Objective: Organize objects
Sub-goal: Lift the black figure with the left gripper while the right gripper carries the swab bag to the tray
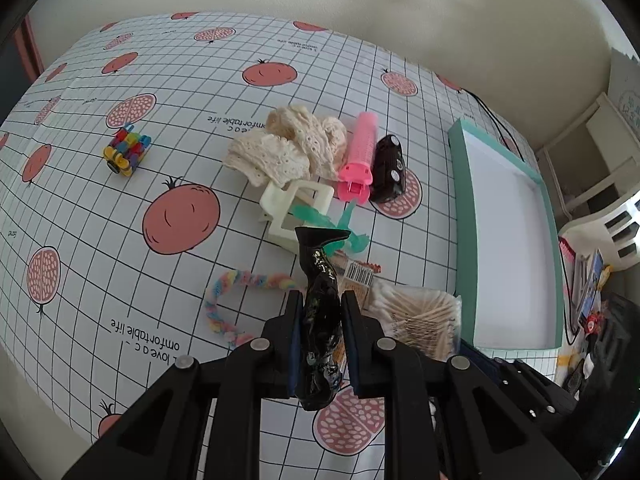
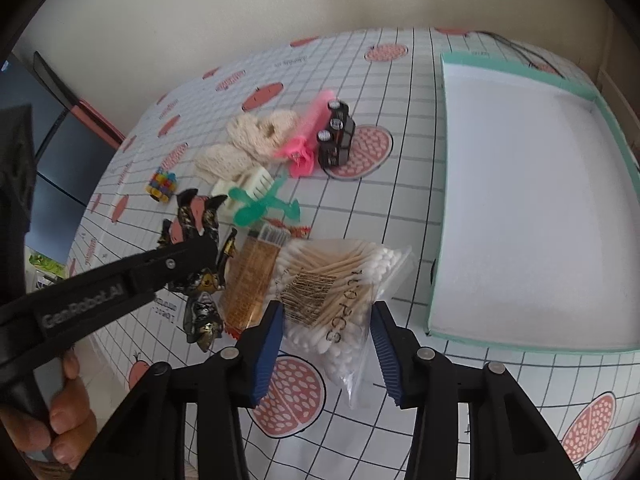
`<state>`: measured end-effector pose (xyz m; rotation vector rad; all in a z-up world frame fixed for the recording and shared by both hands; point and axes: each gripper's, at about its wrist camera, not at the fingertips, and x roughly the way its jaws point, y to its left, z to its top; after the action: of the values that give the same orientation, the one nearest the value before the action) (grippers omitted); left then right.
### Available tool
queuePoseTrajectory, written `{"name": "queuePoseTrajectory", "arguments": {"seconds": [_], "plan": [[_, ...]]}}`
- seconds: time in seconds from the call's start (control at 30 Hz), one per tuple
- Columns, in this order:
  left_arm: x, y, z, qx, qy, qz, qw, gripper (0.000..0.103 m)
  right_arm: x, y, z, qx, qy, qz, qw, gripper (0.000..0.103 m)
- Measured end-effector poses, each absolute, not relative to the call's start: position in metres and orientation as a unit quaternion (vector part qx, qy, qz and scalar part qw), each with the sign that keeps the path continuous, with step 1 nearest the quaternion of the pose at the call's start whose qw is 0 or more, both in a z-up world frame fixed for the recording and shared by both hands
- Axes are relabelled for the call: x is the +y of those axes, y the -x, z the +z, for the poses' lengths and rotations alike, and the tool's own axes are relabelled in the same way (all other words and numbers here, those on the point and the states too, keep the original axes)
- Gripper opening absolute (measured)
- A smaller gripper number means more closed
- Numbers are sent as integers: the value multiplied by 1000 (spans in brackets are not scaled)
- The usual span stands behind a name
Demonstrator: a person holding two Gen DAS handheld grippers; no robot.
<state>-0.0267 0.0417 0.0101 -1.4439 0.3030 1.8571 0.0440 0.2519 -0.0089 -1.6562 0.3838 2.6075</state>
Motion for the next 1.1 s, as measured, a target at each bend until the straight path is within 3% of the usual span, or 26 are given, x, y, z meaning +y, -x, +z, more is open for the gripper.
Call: {"name": "queuePoseTrajectory", "arguments": {"seconds": [0.4,0.9,0.93,1.1], "plan": [[39,27,25,90,545,736,390,20,282,-55,26,149,475,866,46,47],[81,-12,50,102,528,714,449,20,373,-82,27,189,449,850,201,47],[86,-17,52,156,517,644,542,20,378,-84,27,192,449,848,207,47],[109,-56,65,174,478,627,591,20,394,-91,21,206,453,838,224,47]]}}
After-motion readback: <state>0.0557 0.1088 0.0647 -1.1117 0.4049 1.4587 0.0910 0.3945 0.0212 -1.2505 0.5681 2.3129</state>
